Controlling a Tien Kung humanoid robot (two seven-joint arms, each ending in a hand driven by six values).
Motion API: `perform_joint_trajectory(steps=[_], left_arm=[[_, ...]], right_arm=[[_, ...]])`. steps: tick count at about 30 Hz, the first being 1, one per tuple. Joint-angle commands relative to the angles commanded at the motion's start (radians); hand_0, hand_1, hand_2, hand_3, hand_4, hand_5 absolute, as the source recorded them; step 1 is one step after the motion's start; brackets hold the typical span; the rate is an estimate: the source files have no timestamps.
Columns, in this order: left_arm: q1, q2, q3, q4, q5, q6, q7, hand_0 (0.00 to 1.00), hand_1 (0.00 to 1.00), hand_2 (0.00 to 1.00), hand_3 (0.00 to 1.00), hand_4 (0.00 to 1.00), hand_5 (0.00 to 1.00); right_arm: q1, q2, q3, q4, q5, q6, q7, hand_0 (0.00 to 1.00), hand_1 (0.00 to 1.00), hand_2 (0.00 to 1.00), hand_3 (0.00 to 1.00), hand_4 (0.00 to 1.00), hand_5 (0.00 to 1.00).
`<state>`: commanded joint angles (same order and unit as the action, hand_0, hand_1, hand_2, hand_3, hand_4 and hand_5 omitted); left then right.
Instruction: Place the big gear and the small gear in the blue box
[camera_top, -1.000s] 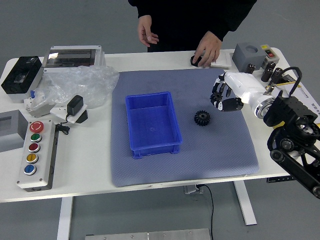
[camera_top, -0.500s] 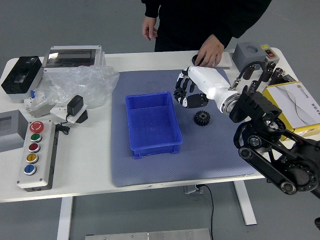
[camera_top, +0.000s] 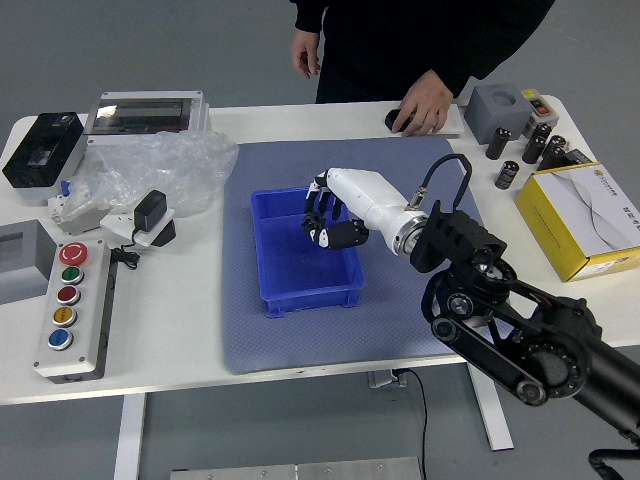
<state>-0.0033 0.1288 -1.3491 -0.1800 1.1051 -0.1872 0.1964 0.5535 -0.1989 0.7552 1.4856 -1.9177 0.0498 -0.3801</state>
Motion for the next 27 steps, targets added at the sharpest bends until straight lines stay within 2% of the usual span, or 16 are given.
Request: perform_joint_trajectory(steps=[4, 5, 10, 11, 16, 17, 20, 24, 27], left_arm=[[0.005, -0.003, 0.001, 0.0, 0.001, 0.0, 0.001, 0.828, 0.854, 0.852, 0.88, 0.723, 0.287], [0.005, -0.003, 0.001, 0.0, 0.001, 0.0, 0.002, 0.828, 0.854, 0.852, 0.88, 0.722, 0.286], [0.006, -0.004, 0.0, 0.0, 0.003, 0.0, 0.001, 0.828, 0.854, 0.852, 0.88, 0.722, 0.286], [0.006, -0.005, -0.001, 0.0, 0.004, 0.0, 0.001, 0.828, 0.851, 0.852, 0.88, 0.722, 0.286], [0.006, -0.006, -0.007, 0.0, 0.008, 0.0, 0.001, 0.828, 0.851, 0.852, 0.88, 0.722, 0.286], [0.007, -0.007, -0.007, 0.0, 0.008, 0.0, 0.002, 0.828, 0.853, 0.852, 0.879, 0.721, 0.286], [0.007, -0.008, -0.007, 0.0, 0.007, 0.0, 0.002, 0.828, 0.853, 0.852, 0.879, 0.721, 0.286], [0.006, -0.008, -0.007, 0.0, 0.004, 0.0, 0.001, 0.828, 0.853, 0.852, 0.879, 0.72, 0.282], [0.006, -0.006, -0.007, 0.0, 0.003, 0.0, 0.001, 0.828, 0.853, 0.852, 0.879, 0.72, 0.282]], right_arm=[[-0.002, 0.003, -0.001, -0.007, 0.011, 0.009, 0.002, 0.592, 0.438, 0.456, 0.555, 0.694, 0.191], [-0.002, 0.003, -0.001, -0.008, 0.013, 0.011, 0.003, 0.613, 0.475, 0.499, 0.623, 0.752, 0.235], [0.0, 0.004, 0.008, -0.013, 0.023, 0.019, 0.007, 0.613, 0.475, 0.499, 0.623, 0.752, 0.235], [0.0, 0.004, 0.01, -0.015, 0.025, 0.02, 0.008, 0.656, 0.523, 0.602, 0.781, 0.818, 0.298], [-0.001, 0.004, 0.015, -0.021, 0.04, 0.029, 0.015, 0.656, 0.523, 0.602, 0.781, 0.818, 0.298], [-0.001, 0.004, 0.016, -0.021, 0.043, 0.029, 0.016, 0.674, 0.54, 0.637, 0.831, 0.867, 0.378], [-0.002, -0.001, 0.019, -0.019, 0.051, 0.027, 0.019, 0.674, 0.54, 0.637, 0.831, 0.867, 0.378], [0.003, -0.034, 0.041, -0.003, 0.073, 0.016, 0.029, 0.673, 0.538, 0.627, 0.819, 0.86, 0.369], [0.012, -0.08, 0.069, 0.004, 0.092, 0.01, 0.038, 0.673, 0.538, 0.627, 0.819, 0.86, 0.369]])
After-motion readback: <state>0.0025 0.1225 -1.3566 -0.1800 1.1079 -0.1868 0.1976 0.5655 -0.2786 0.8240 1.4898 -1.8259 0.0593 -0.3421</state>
